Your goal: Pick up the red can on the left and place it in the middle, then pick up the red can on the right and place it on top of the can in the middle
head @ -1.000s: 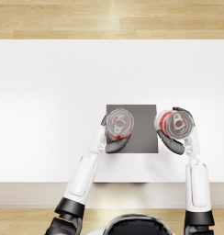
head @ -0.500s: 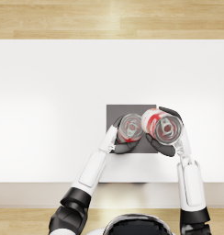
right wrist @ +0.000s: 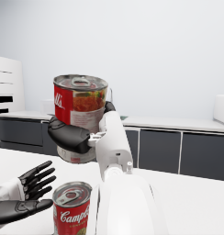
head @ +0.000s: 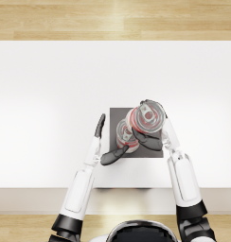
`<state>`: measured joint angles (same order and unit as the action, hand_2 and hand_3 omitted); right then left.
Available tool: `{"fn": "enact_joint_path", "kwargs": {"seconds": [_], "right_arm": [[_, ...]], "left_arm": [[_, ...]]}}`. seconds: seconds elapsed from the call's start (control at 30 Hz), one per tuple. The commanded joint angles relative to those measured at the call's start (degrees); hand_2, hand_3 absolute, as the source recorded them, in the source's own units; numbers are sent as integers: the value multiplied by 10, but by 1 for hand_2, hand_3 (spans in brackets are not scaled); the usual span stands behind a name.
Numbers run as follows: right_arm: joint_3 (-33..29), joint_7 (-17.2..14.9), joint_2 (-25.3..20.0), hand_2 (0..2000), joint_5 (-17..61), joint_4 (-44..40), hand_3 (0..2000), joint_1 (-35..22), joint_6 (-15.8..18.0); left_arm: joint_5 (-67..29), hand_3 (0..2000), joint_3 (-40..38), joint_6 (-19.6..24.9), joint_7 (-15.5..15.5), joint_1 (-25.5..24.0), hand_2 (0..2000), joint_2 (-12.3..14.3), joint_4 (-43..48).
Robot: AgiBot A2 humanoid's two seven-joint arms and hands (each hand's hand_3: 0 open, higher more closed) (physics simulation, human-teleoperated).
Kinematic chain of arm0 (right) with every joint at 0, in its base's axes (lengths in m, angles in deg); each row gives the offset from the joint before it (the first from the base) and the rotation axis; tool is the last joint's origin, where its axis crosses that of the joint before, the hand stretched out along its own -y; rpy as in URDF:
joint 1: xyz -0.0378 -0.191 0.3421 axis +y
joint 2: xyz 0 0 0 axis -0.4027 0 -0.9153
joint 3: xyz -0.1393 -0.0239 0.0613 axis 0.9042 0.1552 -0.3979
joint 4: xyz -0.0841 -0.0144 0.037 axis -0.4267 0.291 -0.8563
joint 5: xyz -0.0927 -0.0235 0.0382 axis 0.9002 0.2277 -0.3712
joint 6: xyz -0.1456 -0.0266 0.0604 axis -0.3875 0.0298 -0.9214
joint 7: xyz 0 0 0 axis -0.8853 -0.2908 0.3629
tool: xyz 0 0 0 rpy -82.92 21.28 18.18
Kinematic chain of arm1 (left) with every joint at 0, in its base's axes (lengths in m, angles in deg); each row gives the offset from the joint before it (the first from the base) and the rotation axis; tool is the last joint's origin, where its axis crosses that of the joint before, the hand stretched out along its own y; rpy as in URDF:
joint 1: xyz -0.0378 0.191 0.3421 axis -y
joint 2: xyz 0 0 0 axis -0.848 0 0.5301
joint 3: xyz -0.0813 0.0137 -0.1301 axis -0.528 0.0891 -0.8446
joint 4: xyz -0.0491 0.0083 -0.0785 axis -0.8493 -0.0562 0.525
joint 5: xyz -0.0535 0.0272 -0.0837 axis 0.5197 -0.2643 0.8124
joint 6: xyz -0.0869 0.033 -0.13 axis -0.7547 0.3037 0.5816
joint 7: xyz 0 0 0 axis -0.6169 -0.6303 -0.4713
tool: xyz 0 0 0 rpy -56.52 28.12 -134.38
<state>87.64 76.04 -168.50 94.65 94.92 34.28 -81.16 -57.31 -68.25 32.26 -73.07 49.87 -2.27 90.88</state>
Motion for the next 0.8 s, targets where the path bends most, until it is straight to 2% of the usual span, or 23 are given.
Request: {"fn": "enact_joint_path", "kwargs": {"seconds": [0.03, 0.13, 0.3, 0.4, 0.57, 0.73, 0.77, 0.8], "right_arm": [[17, -9, -12, 2000, 0, -24, 1520, -28, -1], [26, -24, -15, 2000, 0, -44, 1520, -28, -5], [42, -30, -20, 2000, 0, -88, 1520, -26, -20], [39, -32, -19, 2000, 0, -103, 1520, -17, -20], [31, -33, -17, 2000, 0, -90, 1520, -3, 1], [23, -32, -18, 2000, 0, -99, 1520, 5, -7], [24, -33, -19, 639, 0, -99, 1193, 5, -10], [21, -33, -20, 0, 0, -98, 867, 5, -15]], "left_arm": [[0, 0, -79, 1, -5, -54, 0, -18, 93], [0, 0, -108, 2, -12, -78, 0, -20, 93], [0, 0, -126, 2, -16, -101, 0, -22, 103], [0, 0, -134, 2, -16, -103, 0, -20, 101], [0, 0, -130, 2, -17, -101, 0, -16, 106], [0, 0, -130, 2, -17, -99, 0, -12, 100], [0, 0, -133, 2, -17, -100, 0, -11, 100], [0, 0, -138, 2, -17, -100, 0, -11, 102]]}}
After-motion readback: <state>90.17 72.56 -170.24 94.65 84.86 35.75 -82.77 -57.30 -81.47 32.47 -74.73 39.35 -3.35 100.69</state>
